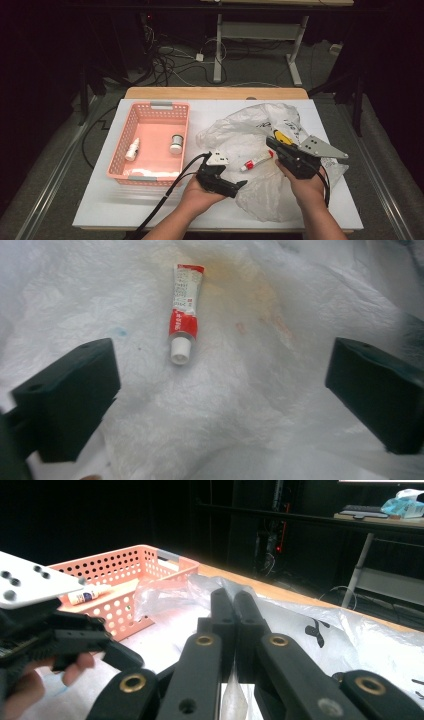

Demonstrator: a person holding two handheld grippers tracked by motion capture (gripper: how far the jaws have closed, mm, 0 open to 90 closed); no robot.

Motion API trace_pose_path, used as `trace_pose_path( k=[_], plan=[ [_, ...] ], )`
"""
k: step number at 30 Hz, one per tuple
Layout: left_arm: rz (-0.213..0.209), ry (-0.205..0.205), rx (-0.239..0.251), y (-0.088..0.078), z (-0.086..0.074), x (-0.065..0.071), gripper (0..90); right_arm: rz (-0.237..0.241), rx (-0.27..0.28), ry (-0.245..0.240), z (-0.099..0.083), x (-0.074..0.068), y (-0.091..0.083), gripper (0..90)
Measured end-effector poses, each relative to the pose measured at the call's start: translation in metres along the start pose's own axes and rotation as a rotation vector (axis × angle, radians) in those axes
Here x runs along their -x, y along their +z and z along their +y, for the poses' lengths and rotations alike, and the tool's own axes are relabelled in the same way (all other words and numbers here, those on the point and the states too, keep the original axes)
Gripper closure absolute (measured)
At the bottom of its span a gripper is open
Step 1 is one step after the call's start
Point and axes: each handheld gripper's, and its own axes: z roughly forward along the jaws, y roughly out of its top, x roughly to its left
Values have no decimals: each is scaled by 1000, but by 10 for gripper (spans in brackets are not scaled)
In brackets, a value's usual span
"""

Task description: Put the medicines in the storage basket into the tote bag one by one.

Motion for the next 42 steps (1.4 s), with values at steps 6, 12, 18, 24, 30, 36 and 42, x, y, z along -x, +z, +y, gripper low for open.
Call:
trace_pose_path(
  k=[6, 12, 18, 24, 30, 36, 42],
  plan=[
    [11, -15, 25, -22, -5, -2, 0, 1, -1, -5, 0, 0, 0, 900],
    [44, -5, 49, -43, -8, -5, 0, 0, -3, -9, -1, 0, 1, 900],
    [97, -4, 56, -67, -16, -11, 0, -3, 2, -3, 0, 1, 0, 900],
    [142, -38, 64, -87, -27, -24, 0, -3, 1, -7, 0, 1, -1, 900],
    [182, -70, 88, -105, -33, -36, 0, -5, 0, -8, 0, 1, -1, 900],
    [232, -93, 108, -119, -37, -48, 0, -1, -1, -8, 0, 1, 0, 900],
    [259, -131, 102, -125, -47, -63, 0, -4, -8, -13, -1, 1, 0, 900]
  ],
)
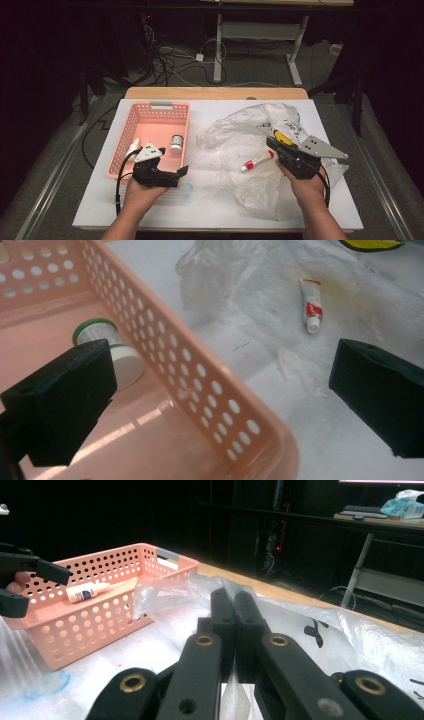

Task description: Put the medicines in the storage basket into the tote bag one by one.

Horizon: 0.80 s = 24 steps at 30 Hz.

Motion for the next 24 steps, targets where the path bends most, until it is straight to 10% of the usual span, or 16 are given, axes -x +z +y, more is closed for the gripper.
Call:
trace_pose_path(
  k=[24],
  plan=[
    [40, -85, 49, -27, 6, -23, 0, 3, 20, 6, 3, 0, -3, 900]
  ],
)
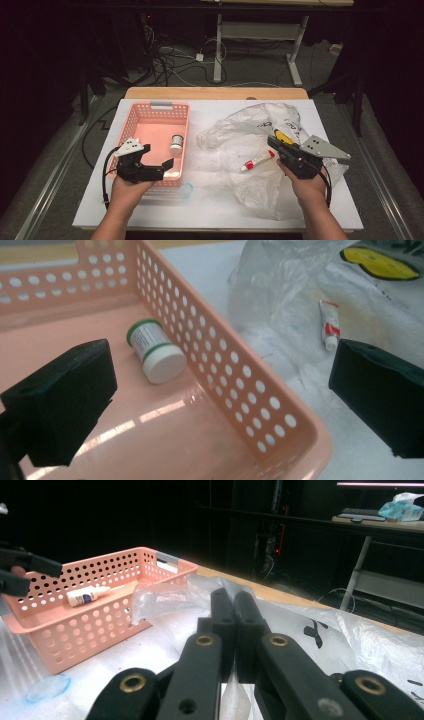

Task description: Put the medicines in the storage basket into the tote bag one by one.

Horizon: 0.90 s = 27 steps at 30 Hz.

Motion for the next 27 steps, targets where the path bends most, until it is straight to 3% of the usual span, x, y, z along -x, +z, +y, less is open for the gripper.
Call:
trace_pose_path(
  k=[10, 16, 27],
  plan=[
    [31, -8, 1, 11, 31, -6, 0, 0, 1, 9, 1, 0, -1, 900],
    [61, -10, -35, 30, 43, -17, 0, 0, -3, 4, 0, 1, 0, 900],
    [109, -57, -139, 63, 57, -40, 0, -4, 1, 12, 0, 3, 0, 900]
  ],
)
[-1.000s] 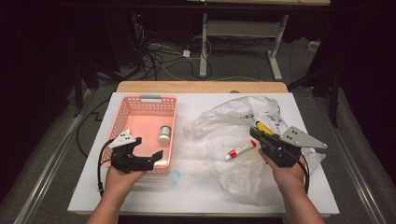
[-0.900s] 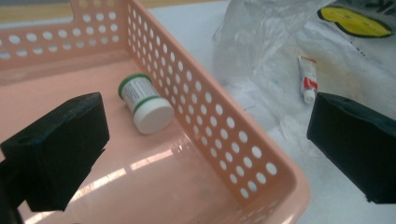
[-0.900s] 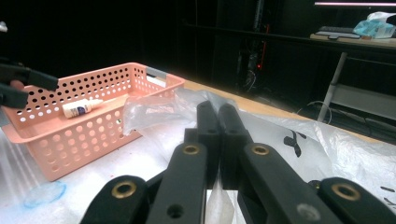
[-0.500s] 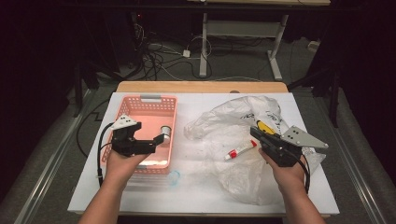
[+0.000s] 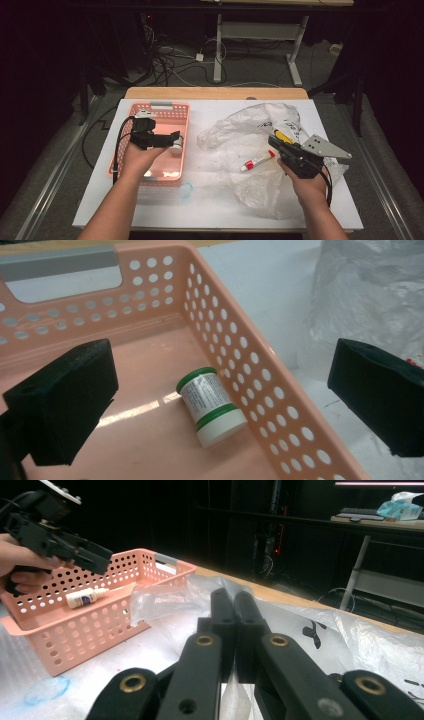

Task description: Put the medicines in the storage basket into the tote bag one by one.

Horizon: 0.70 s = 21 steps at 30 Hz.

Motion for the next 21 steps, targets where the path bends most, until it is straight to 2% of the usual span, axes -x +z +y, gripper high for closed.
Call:
trace_pose_path(
  k=[8, 15, 17, 21],
  plan=[
    [21, -11, -56, 16, 5, -5, 7, -2, 5, -1, 1, 1, -1, 900],
    [18, -43, -113, 29, 7, -15, 103, -1, 12, 1, 2, 1, -3, 900],
    [23, -59, -133, 33, 7, -18, 103, -2, 14, 3, 2, 1, -3, 900],
    [34, -64, -169, 40, 7, -20, 102, 0, 16, 3, 2, 2, -3, 900]
  ],
)
